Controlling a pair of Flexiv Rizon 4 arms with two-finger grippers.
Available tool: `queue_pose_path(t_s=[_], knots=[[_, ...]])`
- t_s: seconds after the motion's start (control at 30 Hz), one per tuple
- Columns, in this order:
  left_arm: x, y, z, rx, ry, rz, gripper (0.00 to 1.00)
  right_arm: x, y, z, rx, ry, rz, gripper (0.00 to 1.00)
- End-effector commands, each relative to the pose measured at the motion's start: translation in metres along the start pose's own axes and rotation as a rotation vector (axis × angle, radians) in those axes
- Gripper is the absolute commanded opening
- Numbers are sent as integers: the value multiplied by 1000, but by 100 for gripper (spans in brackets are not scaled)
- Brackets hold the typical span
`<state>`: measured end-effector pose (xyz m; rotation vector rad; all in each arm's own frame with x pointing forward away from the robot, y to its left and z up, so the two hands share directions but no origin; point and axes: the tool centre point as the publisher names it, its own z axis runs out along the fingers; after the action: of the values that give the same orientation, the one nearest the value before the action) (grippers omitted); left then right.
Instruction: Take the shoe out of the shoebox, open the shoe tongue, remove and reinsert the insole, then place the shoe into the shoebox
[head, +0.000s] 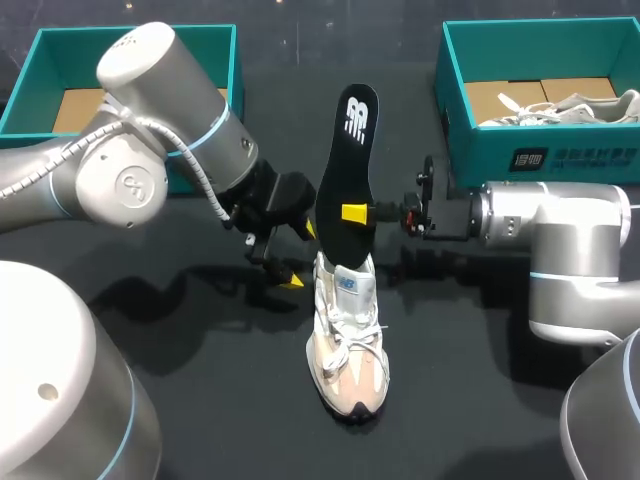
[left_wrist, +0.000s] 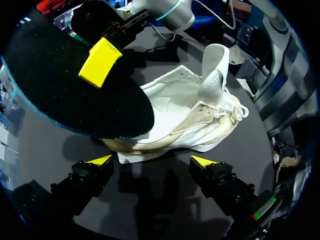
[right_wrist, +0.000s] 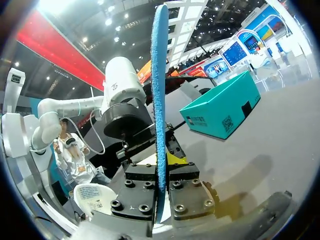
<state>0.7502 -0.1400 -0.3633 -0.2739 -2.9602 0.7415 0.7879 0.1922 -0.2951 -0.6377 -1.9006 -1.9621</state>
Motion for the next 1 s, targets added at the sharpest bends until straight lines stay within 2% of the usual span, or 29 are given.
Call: queue_pose_path(t_s=[0.03,0.47,1.0], knots=[[0,0,1,-1,0,1,100,-1,-9,-1,-2,12,8,0],[0,0,1,-1,0,1,100,8,-30,5,-2,28,33,0],[0,0,1,-1,0,1,100,15,-59,3,20,-36,128,0]])
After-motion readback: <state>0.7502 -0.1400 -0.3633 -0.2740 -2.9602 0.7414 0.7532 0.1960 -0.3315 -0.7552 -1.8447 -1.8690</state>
